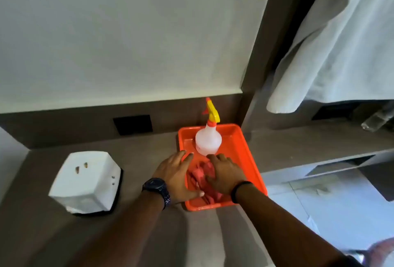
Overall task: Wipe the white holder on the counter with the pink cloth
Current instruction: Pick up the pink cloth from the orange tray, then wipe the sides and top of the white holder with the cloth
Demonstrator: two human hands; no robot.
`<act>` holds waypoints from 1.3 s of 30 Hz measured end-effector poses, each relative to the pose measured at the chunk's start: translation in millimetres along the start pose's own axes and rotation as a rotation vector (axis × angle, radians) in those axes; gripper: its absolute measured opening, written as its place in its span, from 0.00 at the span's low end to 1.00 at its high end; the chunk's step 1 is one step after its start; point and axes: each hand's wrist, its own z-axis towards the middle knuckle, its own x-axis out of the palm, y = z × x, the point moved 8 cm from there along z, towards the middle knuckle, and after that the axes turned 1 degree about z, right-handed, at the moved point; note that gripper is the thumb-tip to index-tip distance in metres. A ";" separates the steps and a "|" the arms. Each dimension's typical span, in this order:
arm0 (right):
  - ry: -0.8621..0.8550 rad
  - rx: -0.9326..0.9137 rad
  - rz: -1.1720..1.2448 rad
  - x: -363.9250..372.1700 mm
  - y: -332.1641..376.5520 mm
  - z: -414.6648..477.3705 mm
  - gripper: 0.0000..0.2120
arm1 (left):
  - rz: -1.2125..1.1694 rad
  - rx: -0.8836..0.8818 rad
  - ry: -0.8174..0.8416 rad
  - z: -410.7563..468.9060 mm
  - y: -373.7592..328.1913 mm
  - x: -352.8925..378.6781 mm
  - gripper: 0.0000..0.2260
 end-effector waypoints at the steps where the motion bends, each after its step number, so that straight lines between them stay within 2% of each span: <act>1: 0.030 -0.002 -0.047 15.2 -4.3 3.2 0.26 | -0.009 -0.012 0.070 4.2 2.1 16.6 0.57; 5: 0.060 0.002 -0.119 49.2 -14.4 15.3 0.30 | -0.029 -0.027 0.109 16.6 11.2 53.7 0.65; 11: 0.065 0.064 -0.063 63.3 -20.0 27.1 0.35 | -0.045 0.003 0.106 18.3 15.4 66.1 0.67; 17: 0.032 0.119 0.030 65.2 -23.9 45.9 0.27 | -0.060 0.024 0.115 16.3 13.5 62.3 0.65; 19: -0.025 0.180 0.135 59.8 -24.6 46.1 0.24 | -0.042 0.029 0.123 16.1 14.7 57.7 0.65; 22: -0.240 0.246 0.444 33.8 -10.4 42.4 0.22 | -0.037 0.051 0.070 9.8 27.3 18.8 0.63; 25: -0.445 0.174 0.739 9.1 40.7 39.5 0.22 | -0.060 0.058 -0.195 -10.4 62.9 -61.2 0.59; 27: -0.466 0.116 0.937 9.9 82.3 37.9 0.18 | 0.006 0.055 -0.291 -27.1 97.9 -107.0 0.57; 29: -0.362 0.095 1.140 27.5 123.6 36.5 0.10 | 0.095 -0.003 -0.204 -45.1 134.7 -133.2 0.58; 32: -0.195 0.145 1.303 75.2 164.2 36.1 0.09 | 0.181 -0.112 0.065 -72.1 182.5 -133.8 0.69; 35: -0.125 0.224 1.420 115.7 186.1 34.1 0.09 | 0.228 -0.184 0.290 -89.3 214.0 -107.4 0.76; 37: -0.075 0.238 1.469 134.5 201.9 33.0 0.11 | 0.240 -0.187 0.351 -91.9 225.5 -91.5 0.77; 39: -0.062 0.203 1.430 146.9 220.5 35.0 0.18 | 0.247 -0.176 0.350 -90.7 232.2 -79.7 0.75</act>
